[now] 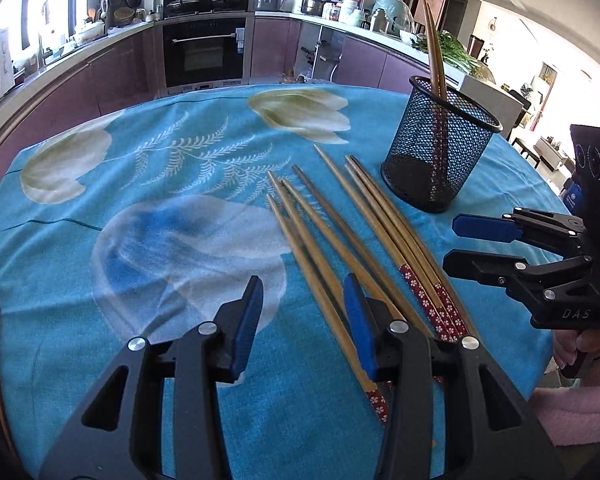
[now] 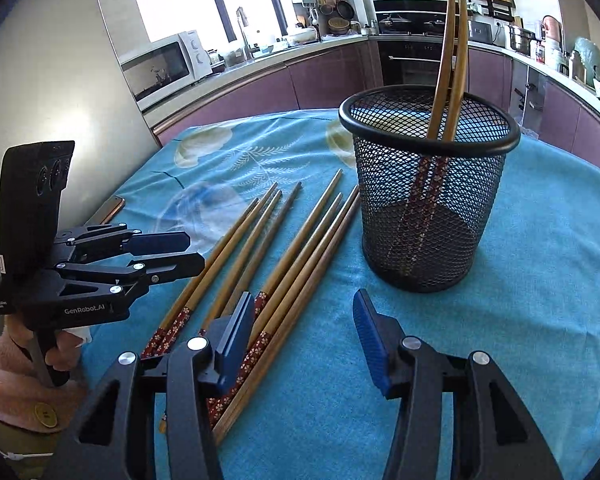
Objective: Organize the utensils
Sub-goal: 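Close the left tool on a chopstick while the right tool grasps another chopstick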
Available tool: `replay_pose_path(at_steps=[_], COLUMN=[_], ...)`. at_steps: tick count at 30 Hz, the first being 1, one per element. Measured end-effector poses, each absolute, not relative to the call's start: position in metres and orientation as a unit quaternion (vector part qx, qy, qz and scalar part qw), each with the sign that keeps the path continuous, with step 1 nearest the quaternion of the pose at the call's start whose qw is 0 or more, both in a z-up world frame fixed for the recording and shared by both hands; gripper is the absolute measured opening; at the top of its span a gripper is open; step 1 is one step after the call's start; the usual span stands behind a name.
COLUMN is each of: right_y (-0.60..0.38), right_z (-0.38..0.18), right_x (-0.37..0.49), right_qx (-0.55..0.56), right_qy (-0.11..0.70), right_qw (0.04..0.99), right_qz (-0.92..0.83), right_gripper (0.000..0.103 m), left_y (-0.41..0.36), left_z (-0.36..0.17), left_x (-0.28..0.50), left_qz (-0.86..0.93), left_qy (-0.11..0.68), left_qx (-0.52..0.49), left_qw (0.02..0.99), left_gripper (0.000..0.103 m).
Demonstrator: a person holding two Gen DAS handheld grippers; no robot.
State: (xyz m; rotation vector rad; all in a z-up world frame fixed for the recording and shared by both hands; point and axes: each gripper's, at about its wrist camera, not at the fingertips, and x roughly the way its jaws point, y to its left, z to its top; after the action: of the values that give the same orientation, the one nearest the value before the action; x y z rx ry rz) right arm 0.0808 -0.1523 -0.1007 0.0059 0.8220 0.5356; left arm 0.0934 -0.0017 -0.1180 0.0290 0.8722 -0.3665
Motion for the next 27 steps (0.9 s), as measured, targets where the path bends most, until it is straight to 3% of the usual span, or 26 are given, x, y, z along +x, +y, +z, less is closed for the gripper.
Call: replay_pose_path(at_steps=[27], right_y=[-0.1536], right_z=[-0.1081], right_x=[0.0852], right_qx=[-0.029], right_qy=[0.415], right_qw=[0.883], right_qz=[0.217], right_gripper=[0.042], left_y=[-0.0015], left_z=[-0.1251], left_x=[0.092], left_qz=[-0.173], left_qy=[0.434], left_qx=[0.038], left_qw=[0.883], left_gripper=[0.04])
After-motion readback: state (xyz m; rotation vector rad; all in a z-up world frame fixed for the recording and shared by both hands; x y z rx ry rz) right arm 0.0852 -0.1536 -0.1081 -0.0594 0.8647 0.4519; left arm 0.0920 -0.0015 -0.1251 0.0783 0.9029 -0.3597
